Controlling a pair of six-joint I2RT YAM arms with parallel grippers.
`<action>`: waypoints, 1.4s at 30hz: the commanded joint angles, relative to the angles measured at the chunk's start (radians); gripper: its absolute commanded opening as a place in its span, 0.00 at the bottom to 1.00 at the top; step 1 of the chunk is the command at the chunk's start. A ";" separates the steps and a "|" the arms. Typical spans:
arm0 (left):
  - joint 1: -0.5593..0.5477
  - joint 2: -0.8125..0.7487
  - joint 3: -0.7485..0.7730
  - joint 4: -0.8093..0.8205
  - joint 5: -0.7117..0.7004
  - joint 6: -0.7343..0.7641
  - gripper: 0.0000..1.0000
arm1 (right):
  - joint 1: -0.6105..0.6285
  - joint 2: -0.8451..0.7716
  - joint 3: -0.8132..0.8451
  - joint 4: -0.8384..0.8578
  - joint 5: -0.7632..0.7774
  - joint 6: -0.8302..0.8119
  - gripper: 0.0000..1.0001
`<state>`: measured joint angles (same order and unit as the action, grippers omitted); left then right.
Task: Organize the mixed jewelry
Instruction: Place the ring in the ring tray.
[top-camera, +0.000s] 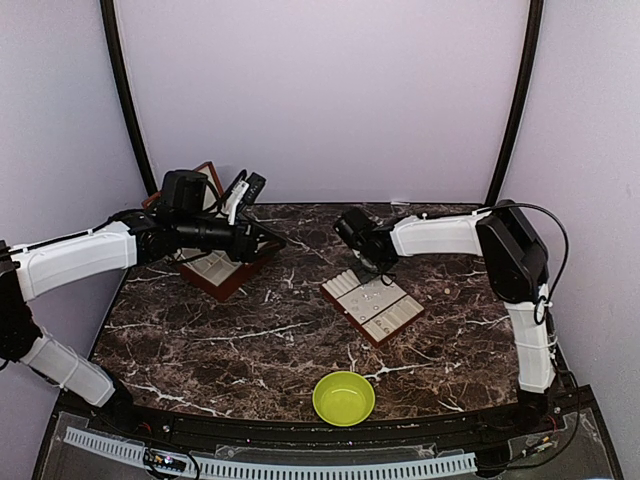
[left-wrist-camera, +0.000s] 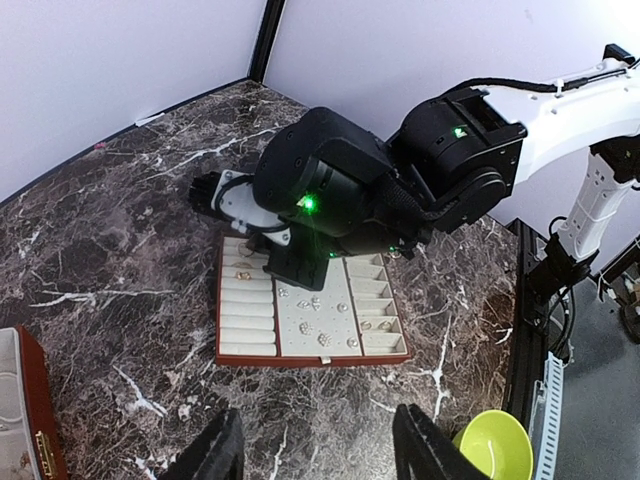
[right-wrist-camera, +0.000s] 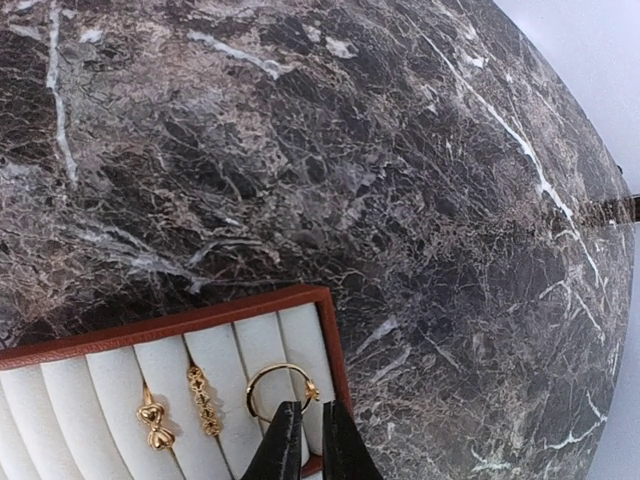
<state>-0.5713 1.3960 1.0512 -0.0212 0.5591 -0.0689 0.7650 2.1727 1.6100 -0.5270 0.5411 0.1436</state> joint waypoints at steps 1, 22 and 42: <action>0.005 -0.043 0.004 -0.016 -0.002 -0.008 0.54 | 0.019 0.025 0.034 -0.010 0.037 0.011 0.10; 0.005 -0.052 -0.002 -0.018 -0.033 -0.001 0.54 | -0.069 -0.112 -0.023 0.045 -0.197 0.060 0.24; 0.005 -0.042 -0.002 -0.018 -0.040 -0.008 0.55 | -0.101 -0.014 0.008 0.056 -0.260 0.057 0.17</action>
<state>-0.5713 1.3869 1.0512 -0.0261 0.5255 -0.0723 0.6689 2.1418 1.6024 -0.5011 0.2943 0.1959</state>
